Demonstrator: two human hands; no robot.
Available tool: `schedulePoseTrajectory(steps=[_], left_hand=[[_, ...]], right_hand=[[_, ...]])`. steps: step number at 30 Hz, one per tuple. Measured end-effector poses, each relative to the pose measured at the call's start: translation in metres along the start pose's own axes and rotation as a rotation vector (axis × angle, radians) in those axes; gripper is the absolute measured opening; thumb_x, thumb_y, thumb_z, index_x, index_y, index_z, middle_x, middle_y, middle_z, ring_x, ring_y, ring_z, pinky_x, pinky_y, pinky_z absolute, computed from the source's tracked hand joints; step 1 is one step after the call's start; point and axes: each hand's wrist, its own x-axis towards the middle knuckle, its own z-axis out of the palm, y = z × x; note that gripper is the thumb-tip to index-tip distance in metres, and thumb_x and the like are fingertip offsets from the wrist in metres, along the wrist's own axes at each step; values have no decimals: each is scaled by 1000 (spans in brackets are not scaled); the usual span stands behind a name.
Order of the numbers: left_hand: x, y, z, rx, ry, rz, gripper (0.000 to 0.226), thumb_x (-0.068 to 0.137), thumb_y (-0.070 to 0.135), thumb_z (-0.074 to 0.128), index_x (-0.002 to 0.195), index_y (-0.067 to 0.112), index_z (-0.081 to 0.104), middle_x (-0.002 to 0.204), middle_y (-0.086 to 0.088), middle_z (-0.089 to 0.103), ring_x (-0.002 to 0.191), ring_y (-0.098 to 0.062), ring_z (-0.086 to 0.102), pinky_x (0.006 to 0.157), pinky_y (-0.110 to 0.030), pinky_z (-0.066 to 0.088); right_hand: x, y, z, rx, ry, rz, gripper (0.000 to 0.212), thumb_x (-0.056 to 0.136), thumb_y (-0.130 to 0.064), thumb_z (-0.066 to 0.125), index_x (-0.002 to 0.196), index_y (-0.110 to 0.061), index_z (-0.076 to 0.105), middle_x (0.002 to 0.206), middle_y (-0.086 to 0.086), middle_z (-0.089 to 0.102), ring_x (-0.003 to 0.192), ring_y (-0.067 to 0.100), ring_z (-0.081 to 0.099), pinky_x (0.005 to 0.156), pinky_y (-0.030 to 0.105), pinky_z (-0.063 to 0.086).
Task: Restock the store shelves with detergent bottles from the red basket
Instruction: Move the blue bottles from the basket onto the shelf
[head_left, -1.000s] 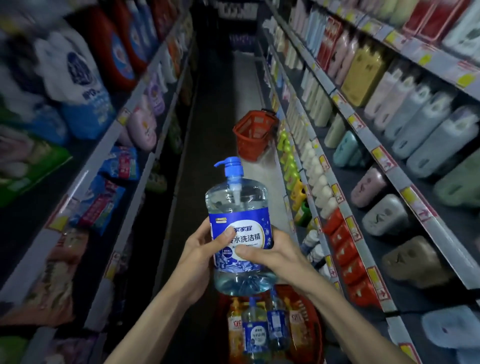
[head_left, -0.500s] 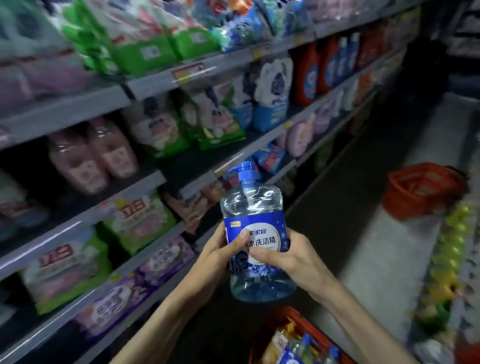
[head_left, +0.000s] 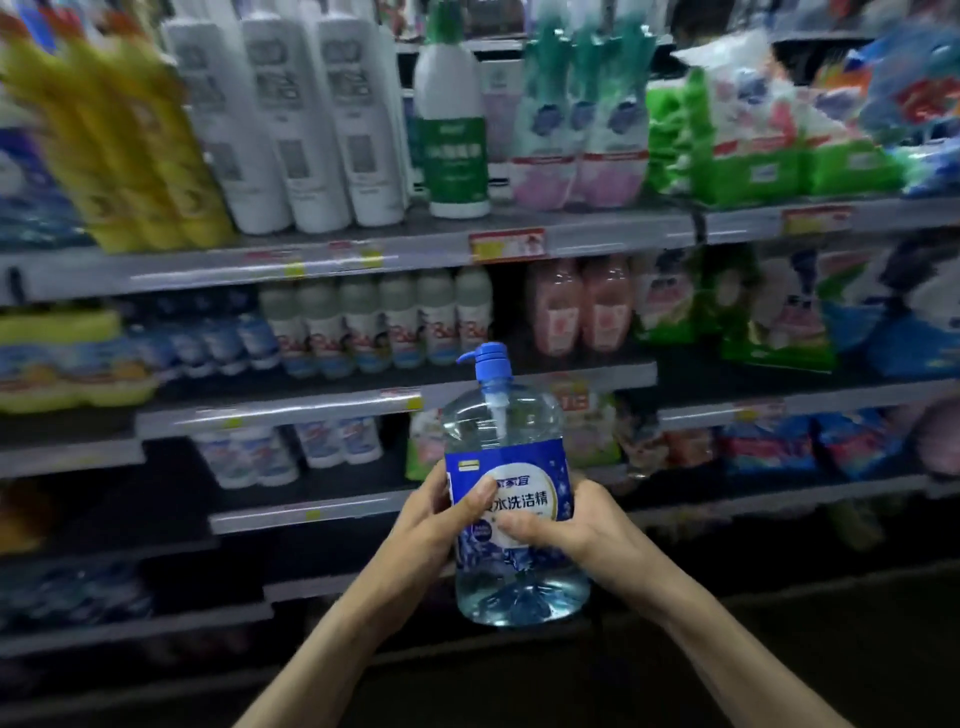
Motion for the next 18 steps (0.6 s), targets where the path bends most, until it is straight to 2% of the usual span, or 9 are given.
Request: schedulePoseTrajectory(steps=[7,12,15,18], left_hand=[[-82,19,-148,16,207,61,34,103,26,63,134,14,60,125,-14,76,112,-35,75,95,-48,62],[-133,30,-234,36,328,103,36,101,30,65,135,18,60,125,-9,76,110,-30,76,88,-40,63],[-154,44,-274,35,396,146,33,102,26,64,135,21,60,122,-5,78,109,-26,77,84,-32,63],[-163,66,-312,67,446,188,39,101,29,64,139,26,57,129,-6,75,114,-27,75,94,-40,62]], right_hand=[[55,-18,158,27,-167,25,35,88,-18,83,121,-14,71,111,10,81,103,28,79,94,43,63],[91,-27,255,26,-261,1,47,82,-21,87,124,-13,68,112,10,81,103,29,79,89,43,64],[111,-39,301,4,-292,-40,47,82,-18,88,124,-11,68,110,8,81,100,27,80,86,37,64],[135,-58,339,15,-319,-93,47,83,-19,88,125,-12,68,111,8,81,102,27,79,93,45,63]])
